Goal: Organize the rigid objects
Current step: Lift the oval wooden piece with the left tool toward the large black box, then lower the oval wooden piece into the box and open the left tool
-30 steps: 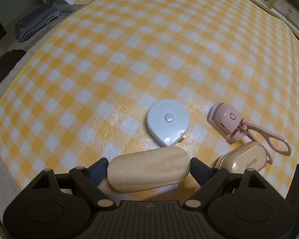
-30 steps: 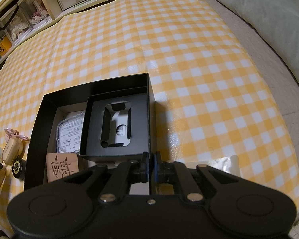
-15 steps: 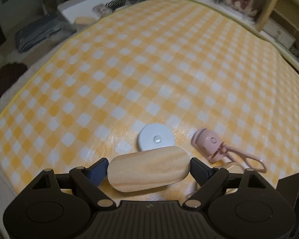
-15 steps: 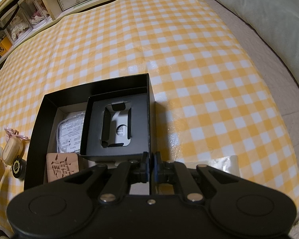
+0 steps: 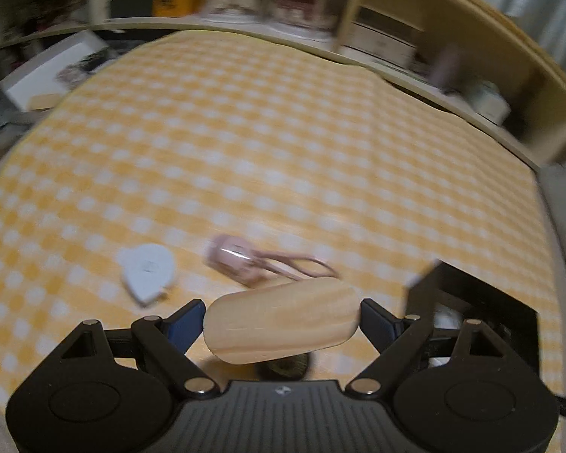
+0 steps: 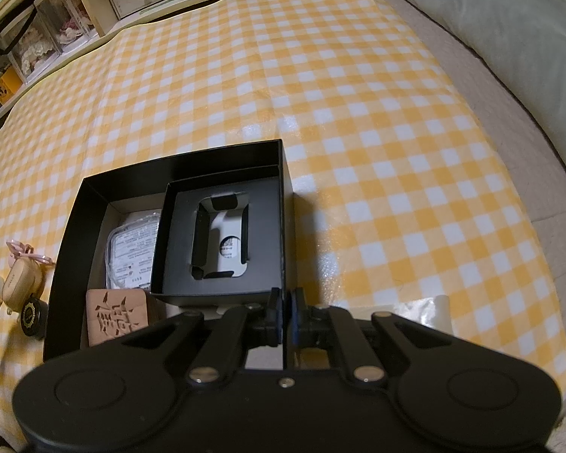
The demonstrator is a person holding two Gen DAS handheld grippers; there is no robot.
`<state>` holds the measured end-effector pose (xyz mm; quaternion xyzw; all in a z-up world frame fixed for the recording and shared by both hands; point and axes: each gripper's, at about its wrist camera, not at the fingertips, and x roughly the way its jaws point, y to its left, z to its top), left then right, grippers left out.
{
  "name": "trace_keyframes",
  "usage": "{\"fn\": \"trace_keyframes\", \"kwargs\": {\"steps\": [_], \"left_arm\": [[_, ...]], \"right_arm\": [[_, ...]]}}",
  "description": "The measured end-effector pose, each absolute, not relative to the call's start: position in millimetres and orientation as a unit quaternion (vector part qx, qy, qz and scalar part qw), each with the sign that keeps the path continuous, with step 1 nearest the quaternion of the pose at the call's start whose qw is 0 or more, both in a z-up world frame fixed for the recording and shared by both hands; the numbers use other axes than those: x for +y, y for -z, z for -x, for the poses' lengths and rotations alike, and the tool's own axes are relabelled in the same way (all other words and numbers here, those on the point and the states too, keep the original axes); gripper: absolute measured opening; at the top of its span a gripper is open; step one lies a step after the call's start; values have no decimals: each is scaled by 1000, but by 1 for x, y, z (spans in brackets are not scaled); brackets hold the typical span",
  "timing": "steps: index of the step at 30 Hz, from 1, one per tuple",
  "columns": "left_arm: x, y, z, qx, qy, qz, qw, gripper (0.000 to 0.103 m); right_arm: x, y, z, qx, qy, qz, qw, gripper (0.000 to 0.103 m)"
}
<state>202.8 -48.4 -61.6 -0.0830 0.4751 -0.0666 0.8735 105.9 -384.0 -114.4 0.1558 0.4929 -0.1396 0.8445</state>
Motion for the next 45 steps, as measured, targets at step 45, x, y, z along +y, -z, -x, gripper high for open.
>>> {"fn": "trace_keyframes", "kwargs": {"steps": [45], "left_arm": [[-237, 111, -120, 464, 352, -18, 812, 88]], "right_arm": [[-397, 105, -114, 473, 143, -179, 851, 5]]}}
